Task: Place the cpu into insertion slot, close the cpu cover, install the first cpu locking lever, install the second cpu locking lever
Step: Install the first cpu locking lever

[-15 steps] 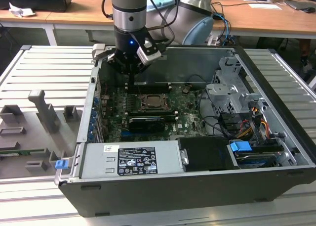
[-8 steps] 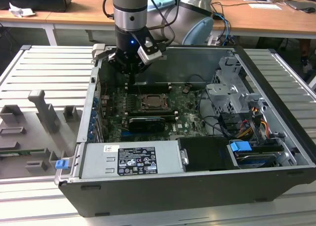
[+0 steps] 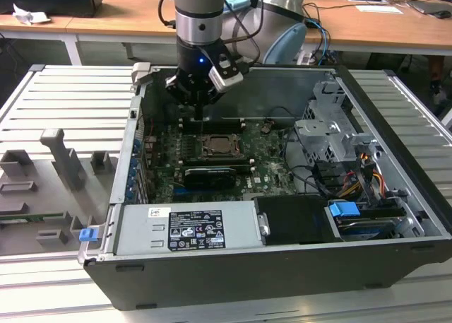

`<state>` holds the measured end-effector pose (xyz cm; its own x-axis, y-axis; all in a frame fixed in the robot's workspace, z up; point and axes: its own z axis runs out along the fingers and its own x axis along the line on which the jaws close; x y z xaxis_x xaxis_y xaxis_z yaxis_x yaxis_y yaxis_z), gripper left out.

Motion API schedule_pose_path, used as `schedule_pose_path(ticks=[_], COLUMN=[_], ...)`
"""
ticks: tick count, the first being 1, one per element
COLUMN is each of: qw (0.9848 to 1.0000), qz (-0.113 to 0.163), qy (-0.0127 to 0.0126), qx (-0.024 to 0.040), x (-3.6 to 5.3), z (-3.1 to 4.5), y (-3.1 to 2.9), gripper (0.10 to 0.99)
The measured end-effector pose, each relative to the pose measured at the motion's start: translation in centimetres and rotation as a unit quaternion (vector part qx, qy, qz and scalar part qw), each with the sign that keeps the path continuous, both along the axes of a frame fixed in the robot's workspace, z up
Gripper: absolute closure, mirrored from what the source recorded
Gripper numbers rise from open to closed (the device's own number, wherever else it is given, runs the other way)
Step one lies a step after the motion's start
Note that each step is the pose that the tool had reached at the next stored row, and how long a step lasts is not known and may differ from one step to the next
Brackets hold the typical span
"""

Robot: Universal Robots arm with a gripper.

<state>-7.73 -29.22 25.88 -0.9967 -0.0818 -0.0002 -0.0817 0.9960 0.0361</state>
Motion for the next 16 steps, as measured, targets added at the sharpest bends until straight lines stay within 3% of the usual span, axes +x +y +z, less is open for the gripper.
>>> schedule_pose_path(ticks=[8, 10, 14, 15, 16], qw=[1.0, 1.0, 0.9998, 0.9997, 0.9996], qz=[-0.002, -0.003, -0.006, -0.008, -0.01], qy=[0.0, 0.0, -0.0001, -0.0001, -0.0003], qx=[0.0001, 0.0019, 0.0172, 0.0243, 0.0262], x=[1.66, 1.73, 1.92, 2.05, 2.15], z=[-0.22, -0.26, -0.45, -0.58, -0.74], y=[0.0, -0.01, -0.05, -0.05, -0.05], gripper=[0.98, 0.98, 0.98, 0.98, 0.98])
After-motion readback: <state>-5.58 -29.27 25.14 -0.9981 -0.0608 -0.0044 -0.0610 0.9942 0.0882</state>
